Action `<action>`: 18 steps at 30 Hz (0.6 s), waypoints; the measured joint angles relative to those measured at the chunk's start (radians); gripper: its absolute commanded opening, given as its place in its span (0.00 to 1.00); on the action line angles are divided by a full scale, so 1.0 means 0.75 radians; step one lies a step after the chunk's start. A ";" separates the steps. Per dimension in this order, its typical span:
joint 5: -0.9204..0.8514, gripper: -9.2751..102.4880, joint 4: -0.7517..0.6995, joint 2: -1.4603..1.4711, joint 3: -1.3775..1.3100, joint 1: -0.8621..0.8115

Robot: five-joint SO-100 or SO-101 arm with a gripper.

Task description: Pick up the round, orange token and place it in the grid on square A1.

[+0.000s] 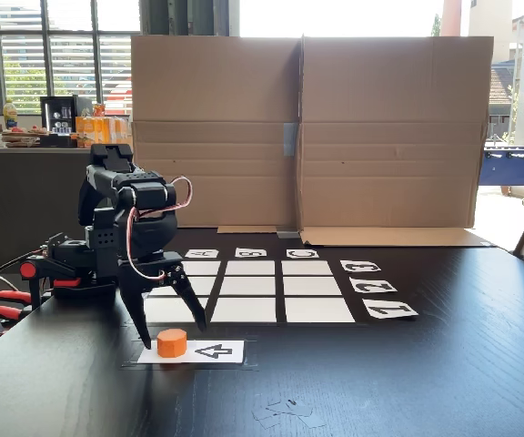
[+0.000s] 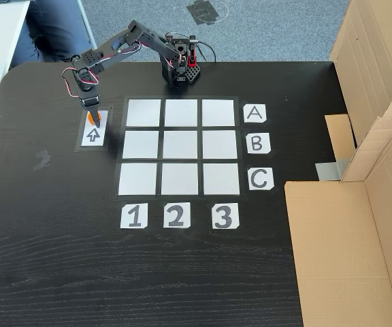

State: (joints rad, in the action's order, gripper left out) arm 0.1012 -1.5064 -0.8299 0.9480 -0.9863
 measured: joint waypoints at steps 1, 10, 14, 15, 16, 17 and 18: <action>0.000 0.37 0.000 0.004 0.000 0.000; 0.000 0.33 0.000 0.014 -0.010 0.010; 0.000 0.32 0.000 0.014 -0.010 0.010; 0.000 0.31 0.000 0.014 -0.012 0.010; 0.000 0.31 0.000 0.014 -0.014 0.010; 0.000 0.31 0.000 0.014 -0.018 0.010; 0.000 0.31 0.000 0.014 -0.020 0.010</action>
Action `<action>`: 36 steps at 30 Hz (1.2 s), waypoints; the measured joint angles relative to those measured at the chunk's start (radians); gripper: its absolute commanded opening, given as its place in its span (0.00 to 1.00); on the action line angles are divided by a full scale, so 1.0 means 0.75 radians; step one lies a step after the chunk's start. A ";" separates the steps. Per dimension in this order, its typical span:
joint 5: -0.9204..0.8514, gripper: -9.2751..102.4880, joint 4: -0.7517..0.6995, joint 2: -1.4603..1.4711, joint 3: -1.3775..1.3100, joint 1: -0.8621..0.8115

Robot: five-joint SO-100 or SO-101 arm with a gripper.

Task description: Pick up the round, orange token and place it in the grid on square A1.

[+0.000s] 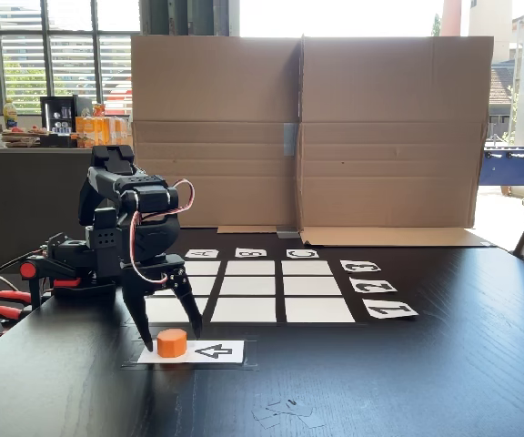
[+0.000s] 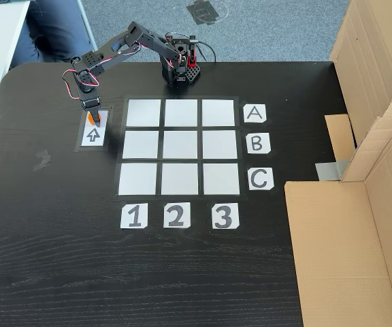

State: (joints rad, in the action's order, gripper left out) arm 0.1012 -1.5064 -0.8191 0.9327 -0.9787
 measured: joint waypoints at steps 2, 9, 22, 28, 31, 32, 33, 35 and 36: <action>0.000 0.31 0.000 0.000 -0.008 0.000; 0.000 0.29 0.000 0.004 -0.020 0.000; 0.000 0.17 0.000 0.012 -0.020 0.006; 0.000 0.08 0.000 0.012 -0.020 0.010; 0.000 0.08 0.000 0.012 -0.020 0.010; 0.000 0.08 0.000 0.012 -0.020 0.012; 0.000 0.08 0.000 0.012 -0.020 0.014; 0.000 0.08 0.000 0.012 -0.020 0.014; 0.000 0.08 0.000 0.012 -0.020 0.014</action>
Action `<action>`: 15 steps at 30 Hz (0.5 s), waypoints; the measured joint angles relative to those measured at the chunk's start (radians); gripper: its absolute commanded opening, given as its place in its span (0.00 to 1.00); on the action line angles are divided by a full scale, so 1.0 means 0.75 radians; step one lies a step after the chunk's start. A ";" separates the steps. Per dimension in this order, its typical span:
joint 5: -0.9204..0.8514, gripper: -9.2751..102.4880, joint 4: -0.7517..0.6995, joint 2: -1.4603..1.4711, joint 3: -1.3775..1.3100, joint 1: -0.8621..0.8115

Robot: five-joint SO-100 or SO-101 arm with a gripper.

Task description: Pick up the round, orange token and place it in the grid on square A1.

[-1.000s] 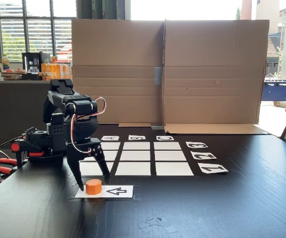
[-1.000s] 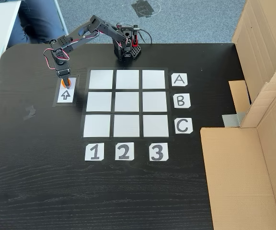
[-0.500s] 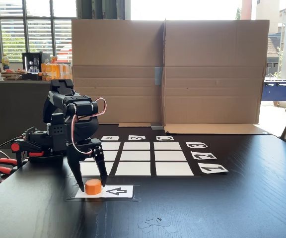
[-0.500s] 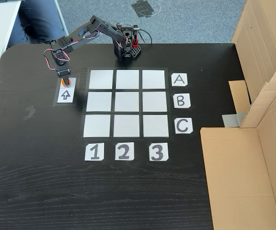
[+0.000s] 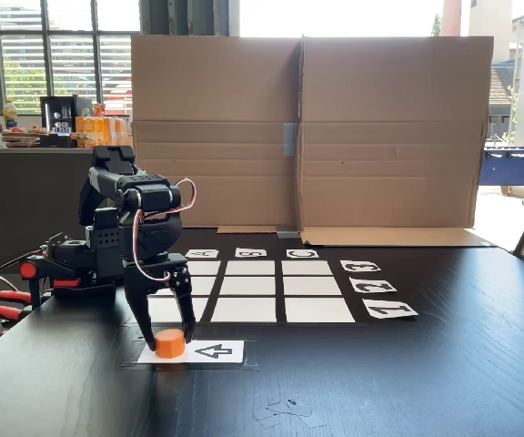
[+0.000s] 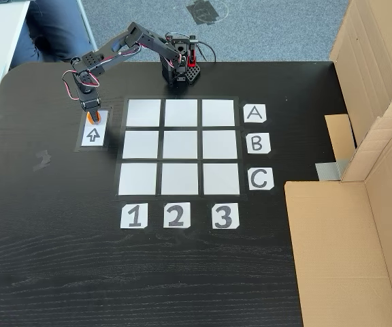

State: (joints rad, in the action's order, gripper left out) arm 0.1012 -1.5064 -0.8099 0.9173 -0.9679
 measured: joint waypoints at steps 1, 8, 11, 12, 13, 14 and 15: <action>0.000 0.08 0.000 -0.006 0.000 0.000; 0.000 0.08 -0.008 -0.160 0.000 -0.008; 0.000 0.08 -0.020 -0.243 0.000 -0.039; 0.000 0.08 -0.020 -0.270 0.000 -0.051; 0.000 0.08 -0.020 -0.299 0.000 -0.061; 0.000 0.08 -0.020 -0.329 0.000 -0.072; 0.000 0.08 -0.020 -0.366 0.000 -0.086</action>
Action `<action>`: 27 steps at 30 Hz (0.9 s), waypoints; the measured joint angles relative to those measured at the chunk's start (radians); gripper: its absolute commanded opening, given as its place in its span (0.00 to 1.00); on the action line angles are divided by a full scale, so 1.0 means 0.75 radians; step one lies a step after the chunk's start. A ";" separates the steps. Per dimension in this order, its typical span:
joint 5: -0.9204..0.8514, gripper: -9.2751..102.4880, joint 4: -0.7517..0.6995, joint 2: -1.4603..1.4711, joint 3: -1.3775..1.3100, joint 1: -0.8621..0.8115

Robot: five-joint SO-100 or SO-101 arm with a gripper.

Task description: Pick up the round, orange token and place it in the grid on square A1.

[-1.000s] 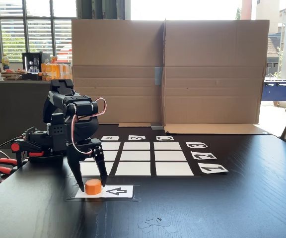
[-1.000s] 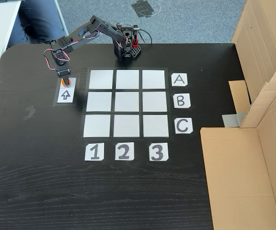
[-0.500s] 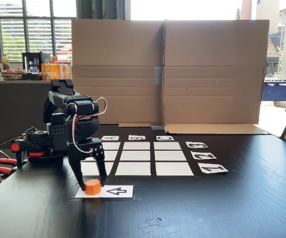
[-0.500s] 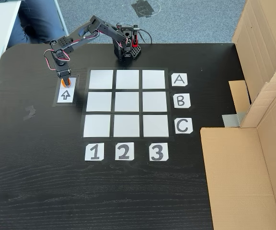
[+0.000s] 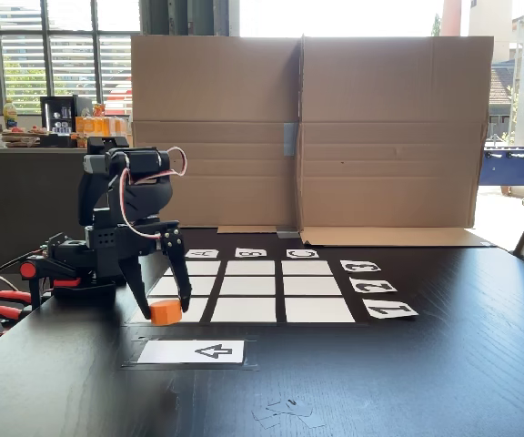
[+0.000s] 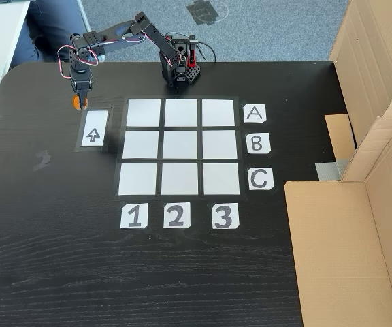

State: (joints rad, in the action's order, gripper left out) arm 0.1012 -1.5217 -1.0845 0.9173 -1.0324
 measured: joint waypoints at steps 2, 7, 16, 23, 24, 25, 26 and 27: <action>0.000 0.08 -0.002 -0.063 0.010 -0.022; 0.000 0.08 -0.002 -0.274 0.104 -0.092; 0.000 0.08 -0.010 -0.773 0.509 -0.139; 0.000 0.08 -0.010 -1.166 0.947 -0.127; 0.000 0.08 -0.010 -1.213 1.010 -0.119; -0.002 0.08 -0.010 -1.248 1.059 -0.110; -0.002 0.08 0.002 -1.276 1.094 -0.106; 0.004 0.08 -0.012 -1.329 1.176 -0.096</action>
State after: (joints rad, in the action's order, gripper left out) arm 0.1043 -1.5309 -2.0816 1.7994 -1.1045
